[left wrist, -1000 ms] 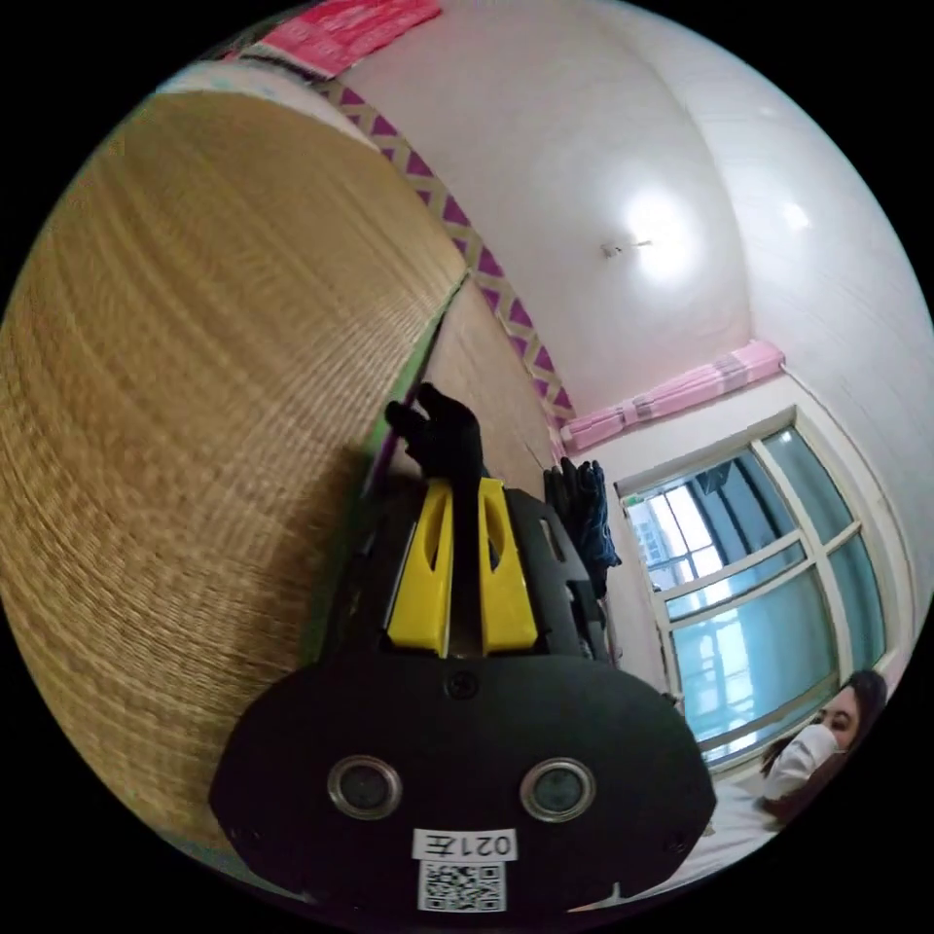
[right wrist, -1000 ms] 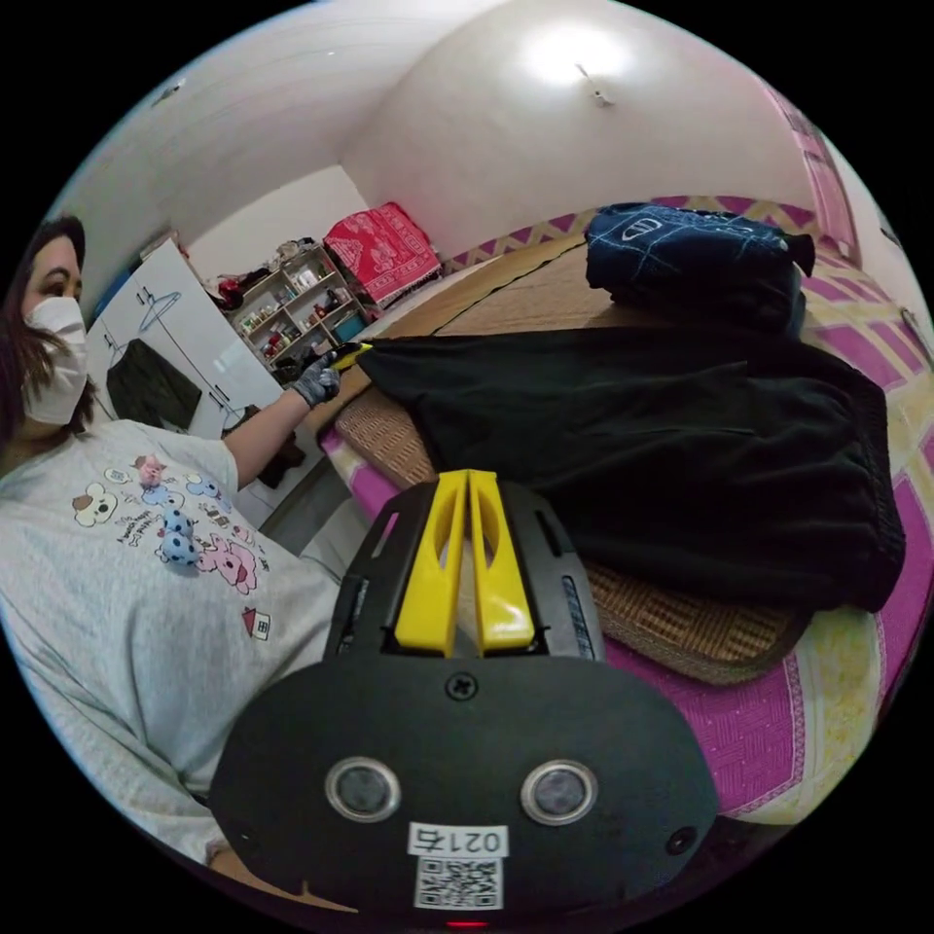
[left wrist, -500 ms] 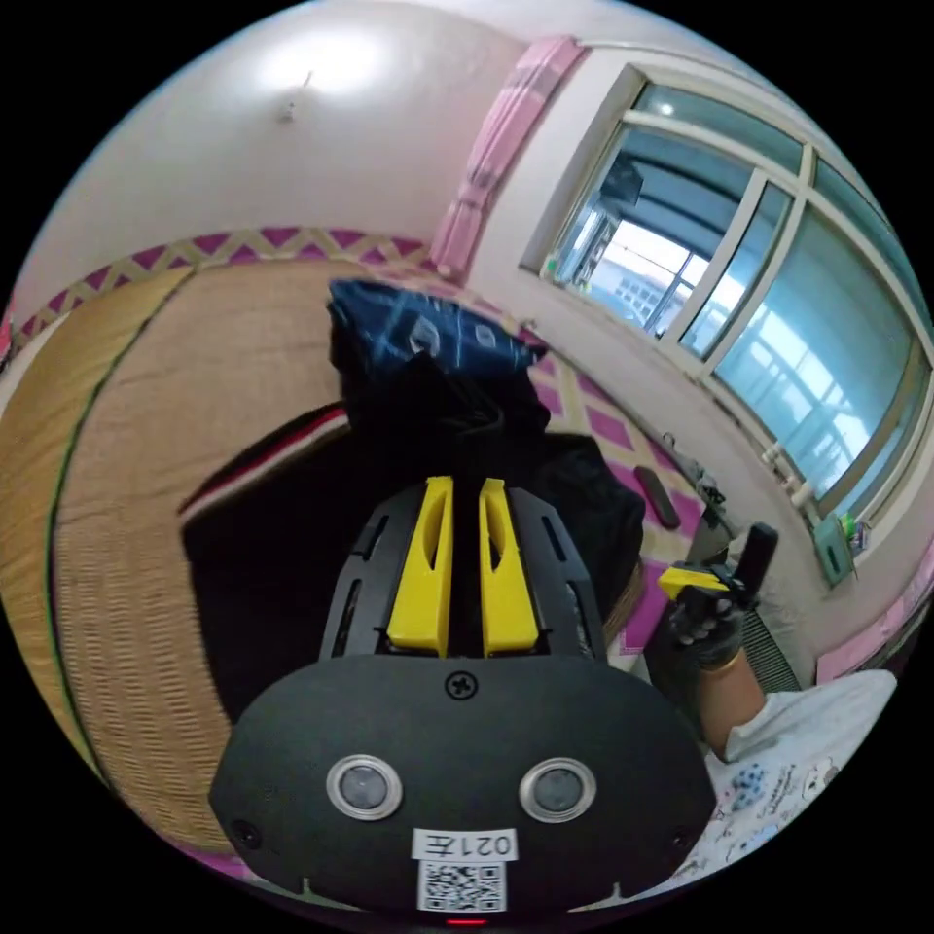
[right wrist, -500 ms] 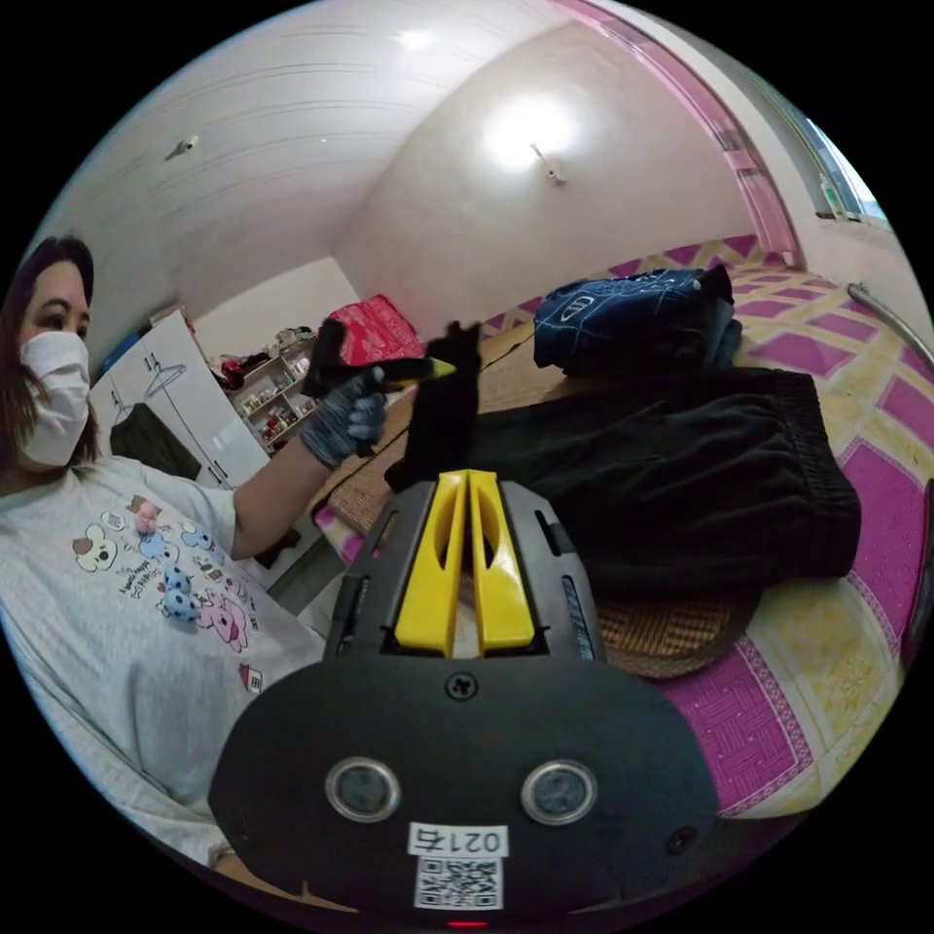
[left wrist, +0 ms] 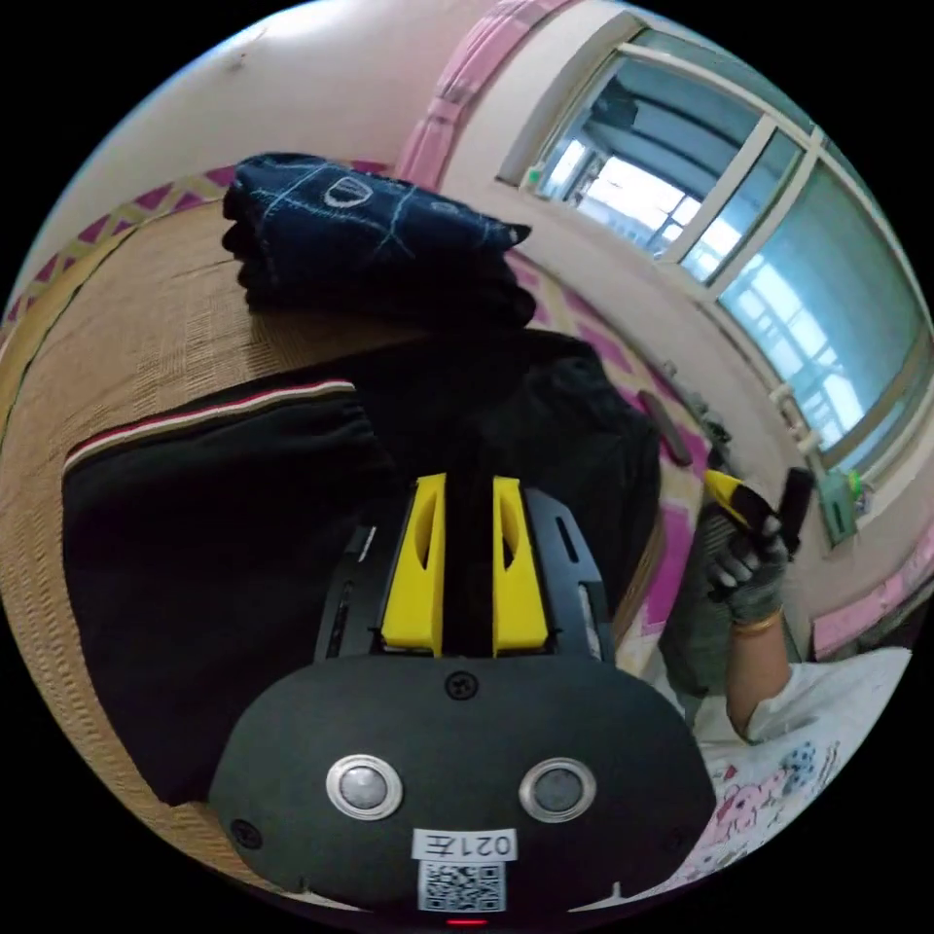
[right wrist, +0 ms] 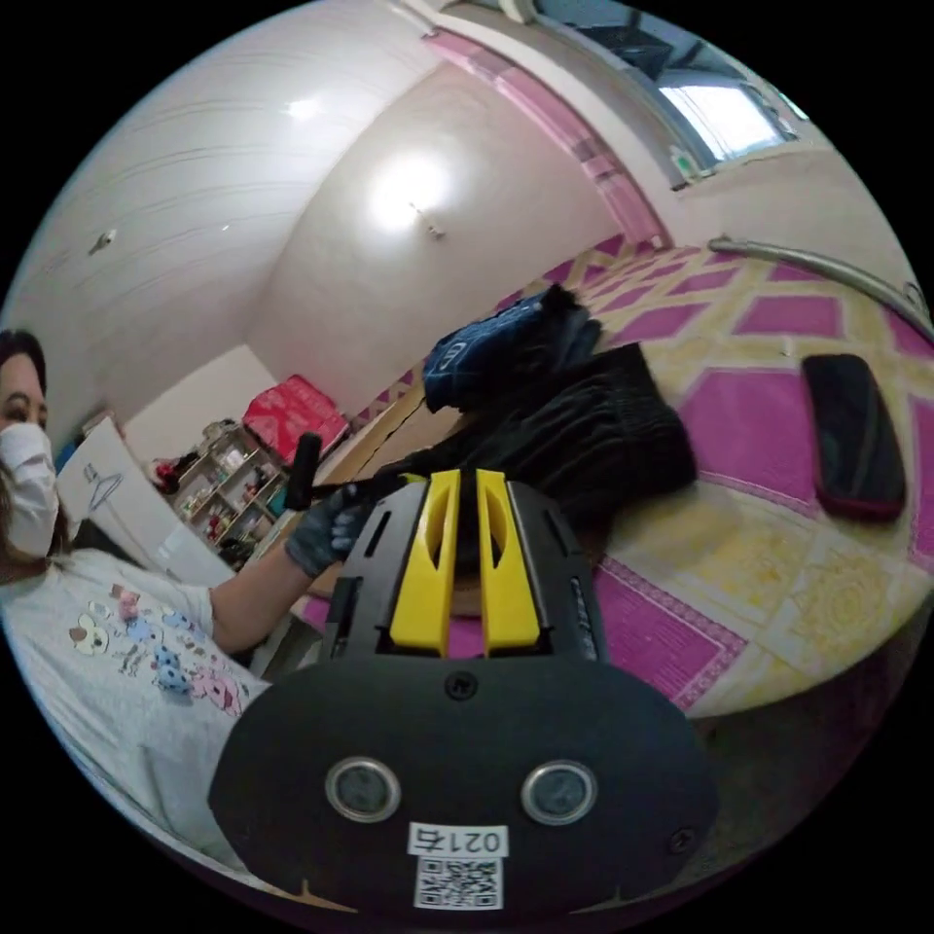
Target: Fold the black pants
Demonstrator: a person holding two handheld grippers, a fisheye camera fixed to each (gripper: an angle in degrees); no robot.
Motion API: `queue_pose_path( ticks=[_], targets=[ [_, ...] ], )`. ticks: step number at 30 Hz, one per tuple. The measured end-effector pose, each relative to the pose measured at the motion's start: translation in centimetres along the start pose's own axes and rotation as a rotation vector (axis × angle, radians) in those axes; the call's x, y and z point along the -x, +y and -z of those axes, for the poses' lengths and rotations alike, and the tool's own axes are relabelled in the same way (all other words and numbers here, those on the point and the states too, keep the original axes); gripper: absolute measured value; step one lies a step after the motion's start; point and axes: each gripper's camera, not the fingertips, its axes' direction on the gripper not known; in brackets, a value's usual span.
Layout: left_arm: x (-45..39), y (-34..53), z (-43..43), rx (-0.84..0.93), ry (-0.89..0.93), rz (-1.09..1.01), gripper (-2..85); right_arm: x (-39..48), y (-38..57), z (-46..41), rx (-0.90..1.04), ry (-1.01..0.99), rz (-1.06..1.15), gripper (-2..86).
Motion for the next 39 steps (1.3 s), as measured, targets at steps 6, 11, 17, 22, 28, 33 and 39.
queue_pose_path(
  ticks=[6,11,17,22,28,33,39],
  targets=[
    [0.2,2.3,3.3,-0.103,0.082,-0.061,4.5,-7.1,-0.1,4.3,-0.132,0.163,-0.341,9.0],
    [2.6,4.2,5.6,-0.146,-0.081,-0.024,4.1,-11.1,-0.2,3.7,-0.149,0.13,-0.535,13.5],
    [9.5,6.8,6.6,-0.16,-0.168,0.188,5.1,-12.4,-2.3,1.7,-0.131,0.041,-0.632,17.2],
    [12.4,8.5,5.8,-0.122,-0.051,0.257,5.0,-12.3,-2.7,0.0,-0.105,-0.011,-0.693,17.0],
    [13.4,9.1,6.1,-0.103,-0.045,0.258,4.3,-13.5,-4.0,-3.9,-0.204,-0.04,-0.74,14.2],
    [13.7,9.8,7.0,-0.109,-0.079,0.241,2.4,-13.6,-5.3,-7.9,-0.226,-0.09,-0.733,10.2],
    [15.5,11.5,9.0,-0.169,-0.009,0.27,-0.3,-3.0,-10.5,-9.0,-0.174,0.028,-0.419,5.8]
  ],
)
